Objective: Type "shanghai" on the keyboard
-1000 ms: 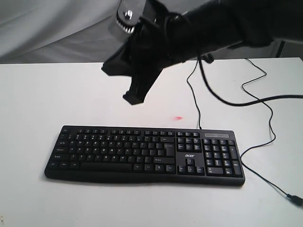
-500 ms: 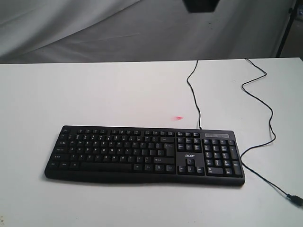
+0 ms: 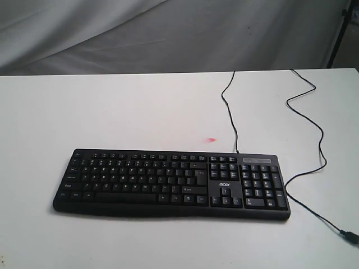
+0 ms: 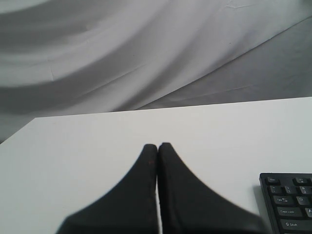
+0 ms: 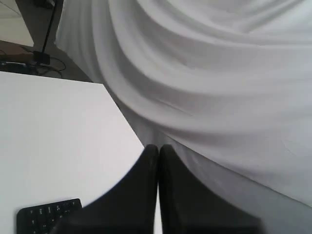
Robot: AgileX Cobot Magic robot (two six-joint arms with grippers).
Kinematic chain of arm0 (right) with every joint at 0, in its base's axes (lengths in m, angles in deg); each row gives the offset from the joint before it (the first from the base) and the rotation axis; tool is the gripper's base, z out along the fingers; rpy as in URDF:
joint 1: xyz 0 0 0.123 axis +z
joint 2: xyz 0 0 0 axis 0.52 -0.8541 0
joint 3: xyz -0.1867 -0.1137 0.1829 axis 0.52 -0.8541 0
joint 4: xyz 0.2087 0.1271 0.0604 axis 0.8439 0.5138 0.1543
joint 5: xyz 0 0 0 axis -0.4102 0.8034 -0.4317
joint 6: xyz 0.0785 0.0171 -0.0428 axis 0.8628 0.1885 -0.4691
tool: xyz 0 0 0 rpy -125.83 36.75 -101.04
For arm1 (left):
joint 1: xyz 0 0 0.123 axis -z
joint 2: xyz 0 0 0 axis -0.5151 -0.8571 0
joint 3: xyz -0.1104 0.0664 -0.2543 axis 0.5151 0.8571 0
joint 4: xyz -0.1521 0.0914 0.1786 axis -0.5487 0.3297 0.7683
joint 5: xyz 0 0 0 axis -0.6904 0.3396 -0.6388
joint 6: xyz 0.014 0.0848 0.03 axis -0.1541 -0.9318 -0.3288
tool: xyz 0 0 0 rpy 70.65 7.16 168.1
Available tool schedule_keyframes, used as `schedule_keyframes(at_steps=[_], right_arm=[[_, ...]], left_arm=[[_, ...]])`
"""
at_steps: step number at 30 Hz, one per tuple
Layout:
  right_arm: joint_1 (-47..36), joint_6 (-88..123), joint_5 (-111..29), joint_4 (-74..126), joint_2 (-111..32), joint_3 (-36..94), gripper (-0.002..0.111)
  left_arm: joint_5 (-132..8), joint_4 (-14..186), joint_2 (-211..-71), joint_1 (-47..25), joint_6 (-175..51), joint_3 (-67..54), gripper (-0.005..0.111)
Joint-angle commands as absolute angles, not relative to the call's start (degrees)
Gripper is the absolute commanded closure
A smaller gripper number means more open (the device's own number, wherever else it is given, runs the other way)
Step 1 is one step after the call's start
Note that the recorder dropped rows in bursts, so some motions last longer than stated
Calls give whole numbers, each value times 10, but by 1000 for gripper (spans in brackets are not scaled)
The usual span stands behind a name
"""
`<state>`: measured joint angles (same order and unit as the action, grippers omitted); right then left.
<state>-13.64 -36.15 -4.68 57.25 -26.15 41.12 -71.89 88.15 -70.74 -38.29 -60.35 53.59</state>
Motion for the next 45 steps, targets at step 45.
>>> schedule_keyframes(at_steps=[45], right_arm=[[-280, 199, -383, 112, 139, -161, 108]], left_arm=[[-716, 881, -709, -381, -602, 539, 106]])
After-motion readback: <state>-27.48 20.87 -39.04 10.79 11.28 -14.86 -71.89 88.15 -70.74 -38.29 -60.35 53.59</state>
